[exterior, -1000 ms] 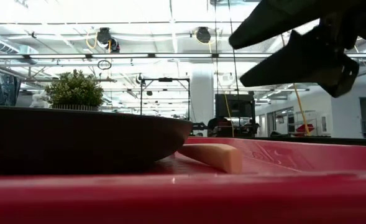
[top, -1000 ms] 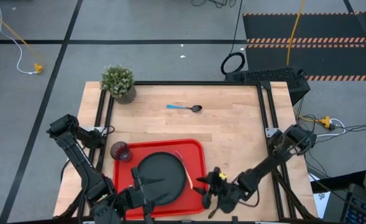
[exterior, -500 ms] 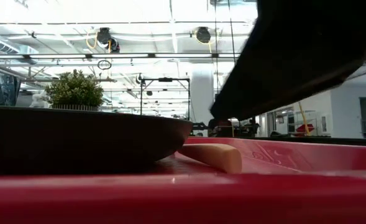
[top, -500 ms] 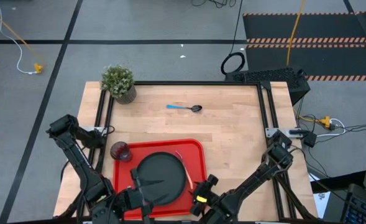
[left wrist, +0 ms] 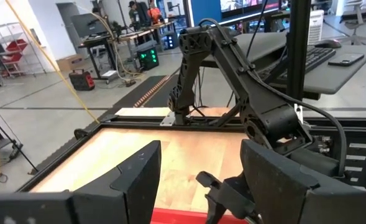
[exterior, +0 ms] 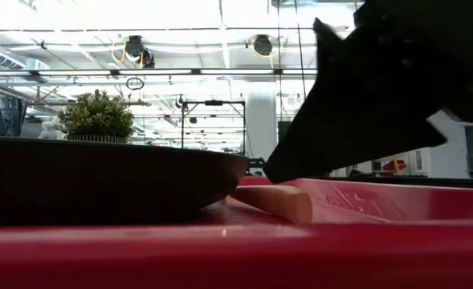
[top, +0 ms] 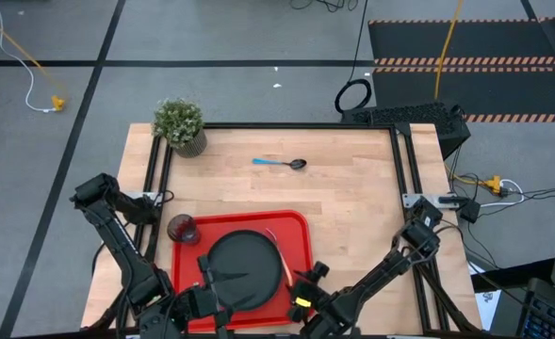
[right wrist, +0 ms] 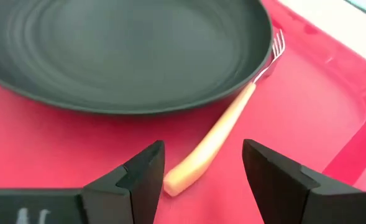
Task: Pick and place plate/cup/fork/spoon on tray
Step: Put the orange fork on the red serving tray on the right side of the black plate
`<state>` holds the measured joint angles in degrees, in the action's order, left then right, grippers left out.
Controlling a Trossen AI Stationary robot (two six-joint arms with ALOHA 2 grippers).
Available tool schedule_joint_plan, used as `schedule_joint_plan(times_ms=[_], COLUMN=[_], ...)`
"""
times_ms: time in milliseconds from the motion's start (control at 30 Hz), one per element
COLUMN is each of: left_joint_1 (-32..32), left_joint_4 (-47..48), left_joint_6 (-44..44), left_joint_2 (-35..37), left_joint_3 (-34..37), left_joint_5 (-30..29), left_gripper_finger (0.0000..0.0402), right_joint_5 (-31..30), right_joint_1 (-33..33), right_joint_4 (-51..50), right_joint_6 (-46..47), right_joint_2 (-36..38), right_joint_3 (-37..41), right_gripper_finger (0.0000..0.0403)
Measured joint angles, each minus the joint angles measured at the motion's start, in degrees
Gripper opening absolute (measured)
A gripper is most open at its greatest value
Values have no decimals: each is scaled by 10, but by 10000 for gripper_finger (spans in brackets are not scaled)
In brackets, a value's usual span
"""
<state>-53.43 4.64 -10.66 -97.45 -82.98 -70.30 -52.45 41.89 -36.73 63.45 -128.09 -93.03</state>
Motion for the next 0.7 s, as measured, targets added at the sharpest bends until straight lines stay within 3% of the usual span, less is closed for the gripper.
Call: schedule_joint_plan(times_ms=[400,533,700], left_joint_1=[0,-4,-6], left_joint_4=[-1,-1,-1], left_joint_6=[0,0,2], left_joint_2=[0,0,0], left_joint_3=[0,0,0], left_joint_5=[0,0,0], left_gripper_finger=[223,223,223], right_joint_5=[77,125,146], right_joint_1=[-53,-69,-76], right_joint_4=[-22,-43,-48], right_joint_6=[102,130,152], right_joint_2=[0,0,2], right_joint_3=[0,0,0], right_gripper_finger=[195,145,42])
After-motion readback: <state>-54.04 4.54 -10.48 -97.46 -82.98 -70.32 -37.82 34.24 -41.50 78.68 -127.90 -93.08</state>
